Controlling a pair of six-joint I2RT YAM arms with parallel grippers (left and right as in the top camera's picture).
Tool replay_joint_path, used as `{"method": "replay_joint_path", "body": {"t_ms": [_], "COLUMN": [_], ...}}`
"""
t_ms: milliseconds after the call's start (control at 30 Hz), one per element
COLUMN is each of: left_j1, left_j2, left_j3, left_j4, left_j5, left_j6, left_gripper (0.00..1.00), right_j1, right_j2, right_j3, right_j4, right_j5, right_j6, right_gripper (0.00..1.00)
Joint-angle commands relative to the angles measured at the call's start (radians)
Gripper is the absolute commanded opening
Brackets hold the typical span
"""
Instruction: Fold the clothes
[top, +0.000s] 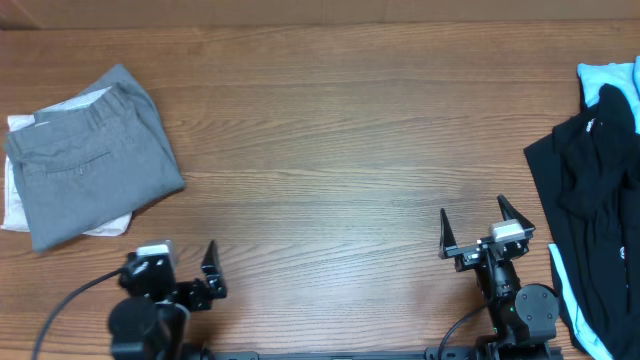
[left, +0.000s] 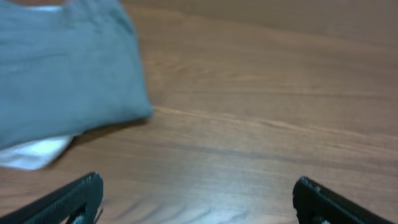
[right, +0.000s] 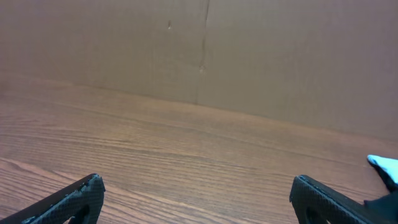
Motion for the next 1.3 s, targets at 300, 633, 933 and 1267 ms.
{"method": "replay_joint_path", "body": {"t_ms": [300, 633, 933, 1267], "left_j1": [-0.035, -0.039, -0.039, -0.039], "left_j2": [-0.070, -0.070, -0.069, -0.069], "left_j3": [-0.407, -0.428, -0.428, -0.428], "left_j4": [0.706, 0.714, 0.713, 0.713], "left_j5": [0.053, -0.016, -0.016, -0.016], "left_j6": [-0.018, -0.018, -0.018, -0.018], "left_gripper": [1.00, 1.00, 1.00, 1.00], "right_j1": [0.004, 0.004, 0.004, 0.004], "right_j2": [-0.009, -0.009, -0.009, -0.009], "right_j3": [-0.010, -0.010, -0.010, -0.010], "right_j4": [0.004, 0.004, 0.004, 0.004], "right_j5": [0.009, 0.009, 0.009, 0.009], "right_j6": [-0.005, -0.005, -0.006, -0.006], "right_gripper": [1.00, 1.00, 1.00, 1.00]}}
